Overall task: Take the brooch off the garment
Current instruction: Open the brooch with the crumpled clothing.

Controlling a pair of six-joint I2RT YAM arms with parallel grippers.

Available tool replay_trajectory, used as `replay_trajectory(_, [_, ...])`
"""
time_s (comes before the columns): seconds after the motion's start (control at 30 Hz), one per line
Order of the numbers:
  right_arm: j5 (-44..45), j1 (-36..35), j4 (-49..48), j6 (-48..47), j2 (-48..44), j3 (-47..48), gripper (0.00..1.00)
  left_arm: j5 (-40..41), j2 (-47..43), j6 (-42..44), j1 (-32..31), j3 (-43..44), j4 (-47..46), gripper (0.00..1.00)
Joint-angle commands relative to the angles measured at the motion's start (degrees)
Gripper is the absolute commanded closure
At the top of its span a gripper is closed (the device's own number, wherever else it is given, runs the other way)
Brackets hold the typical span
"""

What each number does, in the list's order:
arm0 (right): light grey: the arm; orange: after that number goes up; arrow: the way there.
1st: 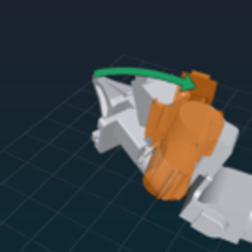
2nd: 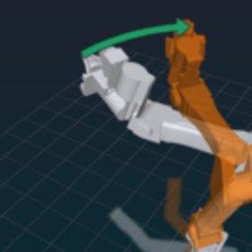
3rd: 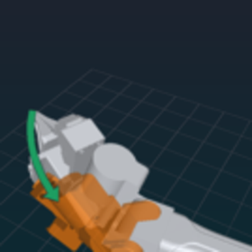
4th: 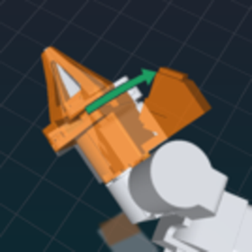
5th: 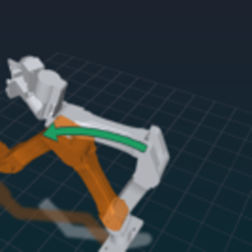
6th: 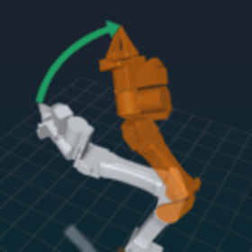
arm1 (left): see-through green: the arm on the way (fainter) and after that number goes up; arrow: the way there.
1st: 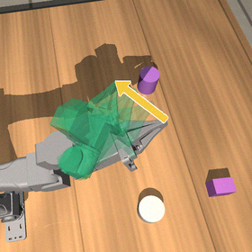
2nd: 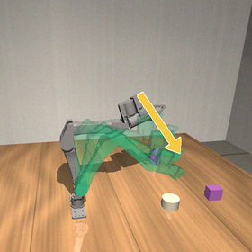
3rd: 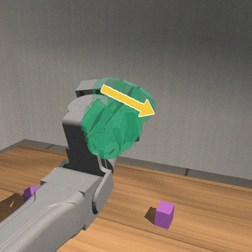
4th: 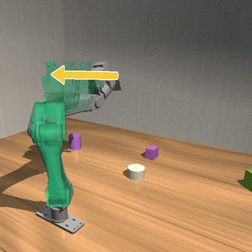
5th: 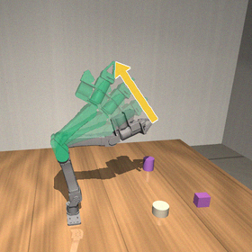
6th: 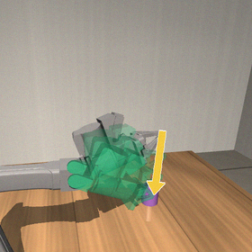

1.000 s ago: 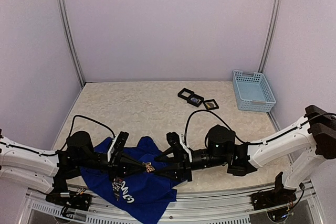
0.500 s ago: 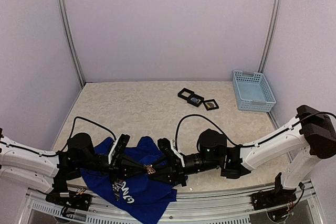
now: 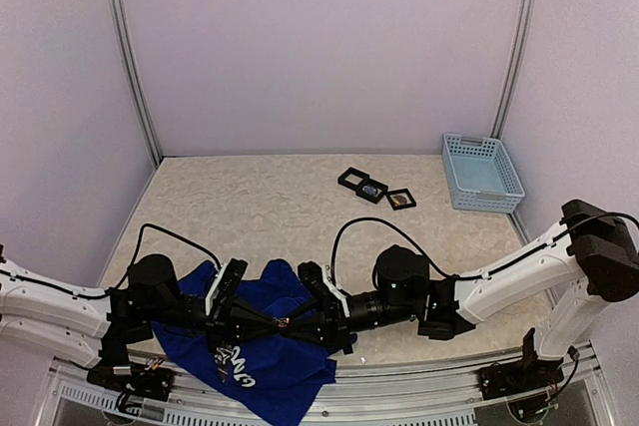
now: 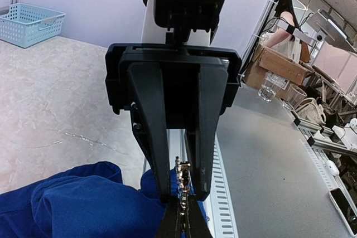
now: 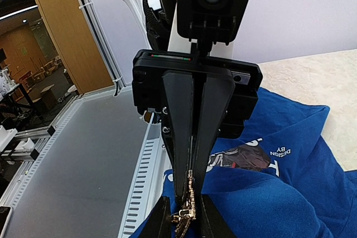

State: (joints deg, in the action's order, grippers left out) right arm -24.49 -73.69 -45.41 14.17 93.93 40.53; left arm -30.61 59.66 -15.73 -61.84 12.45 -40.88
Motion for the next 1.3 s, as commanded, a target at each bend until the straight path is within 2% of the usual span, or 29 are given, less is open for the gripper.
replay_trajectory(0.0, [-2.5, -0.6, -0.3, 0.0, 1.3, 1.1, 0.82, 2.3, -0.9, 1.2, 0.0, 0.1, -0.6, 1.0])
replay_trajectory(0.37, [-3.9, -0.6, -0.4, -0.1, 1.1, 1.2, 0.8, 3.3, -3.4, 1.6, 0.0, -0.5, 0.1, 1.0])
replay_trajectory(1.03, [-1.2, -0.7, 0.8, 1.1, 1.4, 1.7, 1.0, 3.0, -2.2, 2.1, -0.4, 0.0, 0.2, 1.0])
replay_trajectory(1.27, [2.6, -0.7, 2.4, 2.3, 2.1, 2.3, 1.0, 3.4, -1.6, 3.1, -1.6, 0.6, 0.8, 1.0])
